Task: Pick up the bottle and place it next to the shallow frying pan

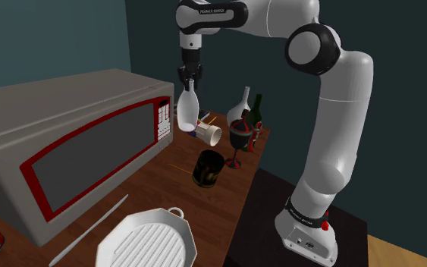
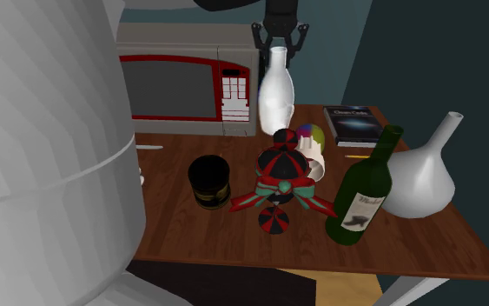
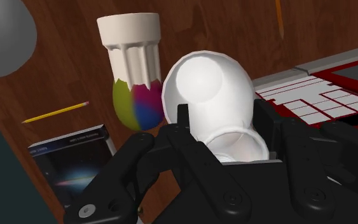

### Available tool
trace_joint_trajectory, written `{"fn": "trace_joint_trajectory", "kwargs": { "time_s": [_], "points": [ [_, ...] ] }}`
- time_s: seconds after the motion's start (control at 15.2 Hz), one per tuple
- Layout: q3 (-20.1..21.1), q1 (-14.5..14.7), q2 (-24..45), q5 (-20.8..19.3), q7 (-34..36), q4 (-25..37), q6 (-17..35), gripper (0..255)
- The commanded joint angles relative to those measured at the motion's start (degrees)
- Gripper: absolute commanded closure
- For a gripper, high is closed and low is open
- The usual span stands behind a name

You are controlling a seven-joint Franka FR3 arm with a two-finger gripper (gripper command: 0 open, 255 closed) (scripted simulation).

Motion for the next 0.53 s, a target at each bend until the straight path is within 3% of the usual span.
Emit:
{"fn": "trace_joint_trajectory", "kwargs": {
  "time_s": [0.0, 0.46],
  "points": [
    [0.54, 0.88, -1.78, 0.02, 1.35, -0.45, -1.36, 255],
    [3.36, 4.88, -7.38, 0.35, 7.97, -0.80, -6.83, 255]
  ]
}}
